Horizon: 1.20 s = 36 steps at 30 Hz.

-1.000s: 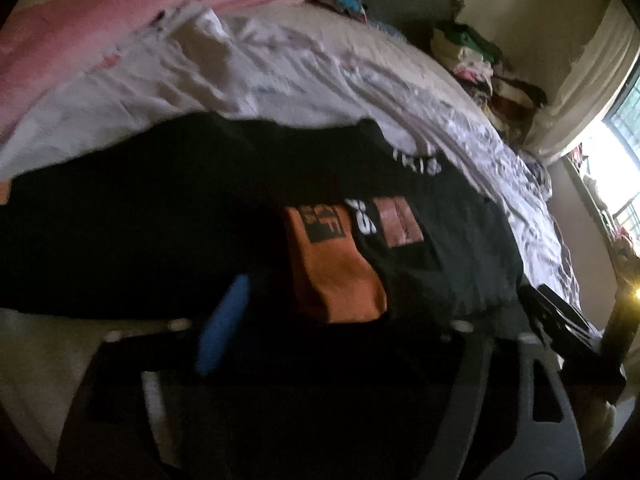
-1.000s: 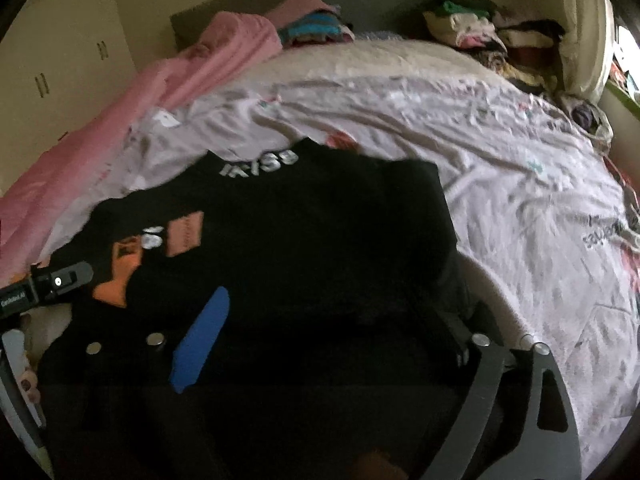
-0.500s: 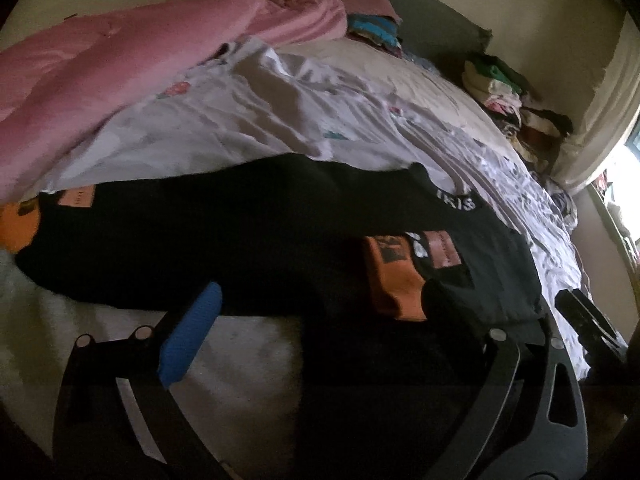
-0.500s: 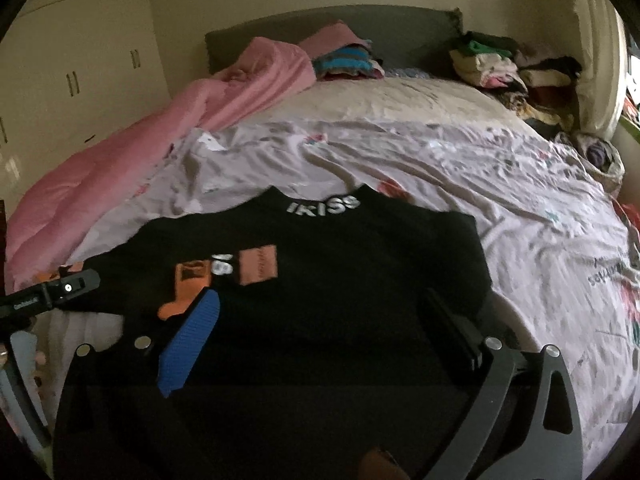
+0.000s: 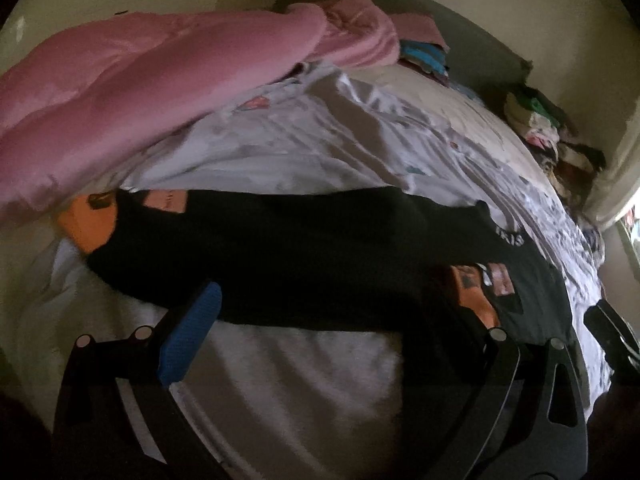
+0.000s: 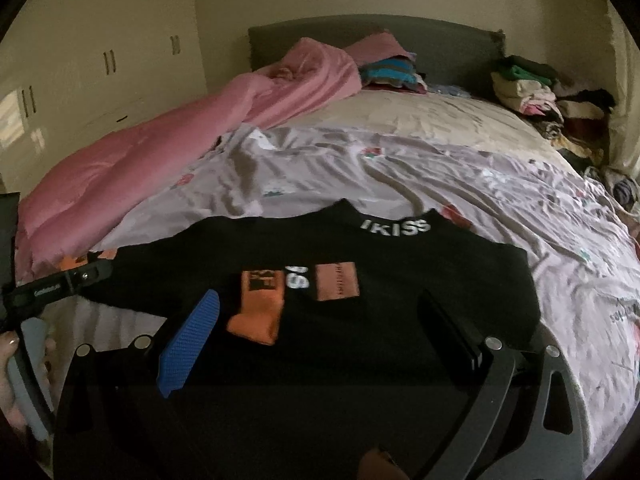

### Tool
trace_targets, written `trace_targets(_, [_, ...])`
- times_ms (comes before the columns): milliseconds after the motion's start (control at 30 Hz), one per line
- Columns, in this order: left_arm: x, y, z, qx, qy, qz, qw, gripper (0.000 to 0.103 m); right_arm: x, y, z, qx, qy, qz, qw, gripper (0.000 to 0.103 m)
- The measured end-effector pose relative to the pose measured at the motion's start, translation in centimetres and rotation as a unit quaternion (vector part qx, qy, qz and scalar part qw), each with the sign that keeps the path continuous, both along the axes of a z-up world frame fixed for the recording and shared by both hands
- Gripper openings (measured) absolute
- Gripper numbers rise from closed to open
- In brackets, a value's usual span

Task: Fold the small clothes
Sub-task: 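Reach the left tool to the other sleeve's orange cuff and grasp it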

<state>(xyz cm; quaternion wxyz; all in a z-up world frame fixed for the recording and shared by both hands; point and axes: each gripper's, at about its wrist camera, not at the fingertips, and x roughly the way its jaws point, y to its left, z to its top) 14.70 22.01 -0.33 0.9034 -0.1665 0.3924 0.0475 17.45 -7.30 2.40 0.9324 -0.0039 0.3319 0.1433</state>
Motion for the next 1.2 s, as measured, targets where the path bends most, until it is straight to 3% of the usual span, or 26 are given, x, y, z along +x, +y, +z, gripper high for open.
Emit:
trace_targets(500, [-1.4, 7.7, -1.1, -0.012, 0.003, 0.092, 0.9957, 0.093, 0.1, 5.5, 0.1, -0.006, -0.006, 0.048, 0.999, 0.099])
trace_targets(833, [-1.5, 12.1, -3.8, -0.034, 0.022, 0.145, 0.9886, 0.093, 0.6, 7.1, -1.2, -0.014, 0.011, 0.057, 0.998, 0.099])
trace_targets(1133, [-0.7, 14.3, -4.6, -0.071, -0.009, 0.146, 0.9867, 0.093, 1.0, 7.7, -2.8, -0.021, 0.027, 0.061, 0.998, 0.099])
trace_targets(1167, [-0.4, 14.3, -4.6, -0.068, -0.009, 0.147, 0.9867, 0.09, 1.0, 7.6, -2.9, -0.022, 0.027, 0.06, 0.998, 0.099])
trace_targets(1200, [0.0, 14.4, -4.7, -0.069, -0.008, 0.146, 0.9868, 0.081, 1.1, 7.6, -3.0, -0.023, 0.029, 0.059, 0.998, 0.099])
